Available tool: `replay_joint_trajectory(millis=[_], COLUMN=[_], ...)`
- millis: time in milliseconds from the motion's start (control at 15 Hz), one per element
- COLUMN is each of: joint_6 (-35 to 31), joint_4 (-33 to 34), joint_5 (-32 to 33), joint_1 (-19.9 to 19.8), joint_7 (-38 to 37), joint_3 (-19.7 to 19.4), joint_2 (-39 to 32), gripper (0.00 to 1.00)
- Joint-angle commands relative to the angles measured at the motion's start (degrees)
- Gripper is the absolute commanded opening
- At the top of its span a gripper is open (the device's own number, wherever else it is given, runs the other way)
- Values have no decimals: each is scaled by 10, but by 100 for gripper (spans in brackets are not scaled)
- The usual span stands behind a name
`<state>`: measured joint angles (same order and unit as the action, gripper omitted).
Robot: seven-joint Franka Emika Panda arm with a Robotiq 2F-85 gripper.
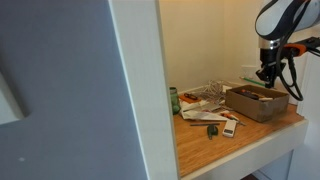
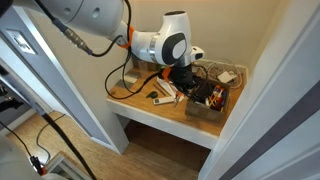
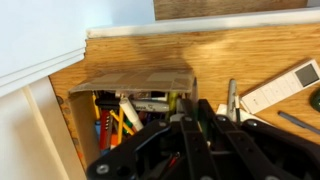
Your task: Pick up the green pencil and put it in the cardboard box, pick up the white pencil and put it in the cardboard box
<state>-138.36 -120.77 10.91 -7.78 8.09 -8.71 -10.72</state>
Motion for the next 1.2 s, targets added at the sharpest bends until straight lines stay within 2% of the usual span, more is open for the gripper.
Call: replay_joint_trajectory(millis=[0,467,867,1133], joint_6=[31,96,134,163], joint_4=[81,239,378,436], joint_5=[-42,-69,-59,-61], joint_1=[-28,-67,-79,-88], joint_7=[50,98,89,88], joint_3=[1,7,10,12], joint_2=[-47,-175,-284,-331], gripper=[3,3,3,3])
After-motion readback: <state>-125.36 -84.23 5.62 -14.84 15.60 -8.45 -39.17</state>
